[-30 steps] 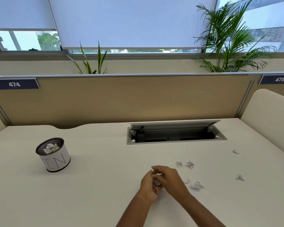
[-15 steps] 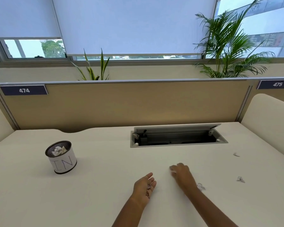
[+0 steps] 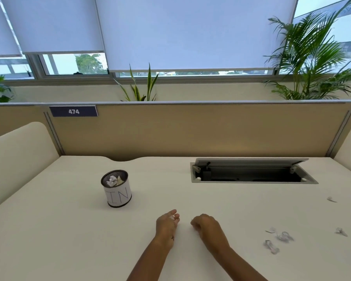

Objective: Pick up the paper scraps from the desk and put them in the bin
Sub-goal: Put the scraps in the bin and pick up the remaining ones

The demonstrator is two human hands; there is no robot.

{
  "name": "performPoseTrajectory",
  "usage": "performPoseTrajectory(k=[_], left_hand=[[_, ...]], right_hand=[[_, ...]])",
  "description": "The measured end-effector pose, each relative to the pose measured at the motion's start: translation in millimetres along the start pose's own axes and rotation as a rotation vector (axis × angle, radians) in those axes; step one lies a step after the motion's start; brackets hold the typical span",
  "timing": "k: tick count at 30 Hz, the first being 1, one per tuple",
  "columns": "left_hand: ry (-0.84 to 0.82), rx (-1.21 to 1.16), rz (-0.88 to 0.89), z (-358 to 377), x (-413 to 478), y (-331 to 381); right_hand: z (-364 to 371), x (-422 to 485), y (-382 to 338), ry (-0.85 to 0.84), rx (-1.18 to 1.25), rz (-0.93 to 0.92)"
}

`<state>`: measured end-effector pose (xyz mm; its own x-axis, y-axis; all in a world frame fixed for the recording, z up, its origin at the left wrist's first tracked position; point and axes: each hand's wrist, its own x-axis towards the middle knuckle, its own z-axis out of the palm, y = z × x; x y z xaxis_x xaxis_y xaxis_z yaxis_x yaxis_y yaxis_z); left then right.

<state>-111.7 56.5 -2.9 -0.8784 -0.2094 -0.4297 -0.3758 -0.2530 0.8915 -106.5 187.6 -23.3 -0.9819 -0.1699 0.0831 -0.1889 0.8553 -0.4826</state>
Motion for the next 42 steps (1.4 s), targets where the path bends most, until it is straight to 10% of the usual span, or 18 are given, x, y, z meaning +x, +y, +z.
performPoseTrajectory(k=[16,42], left_hand=[[0.329,0.615,0.644,-133.9,68.0,114.2],[0.129,0.691,0.707,-154.1,108.1,98.0]], right_hand=[[19.1,101.8,-180.9,0.238,0.369,-0.153],[72.3,143.3,-211.7,0.102,-0.022,-0.306]])
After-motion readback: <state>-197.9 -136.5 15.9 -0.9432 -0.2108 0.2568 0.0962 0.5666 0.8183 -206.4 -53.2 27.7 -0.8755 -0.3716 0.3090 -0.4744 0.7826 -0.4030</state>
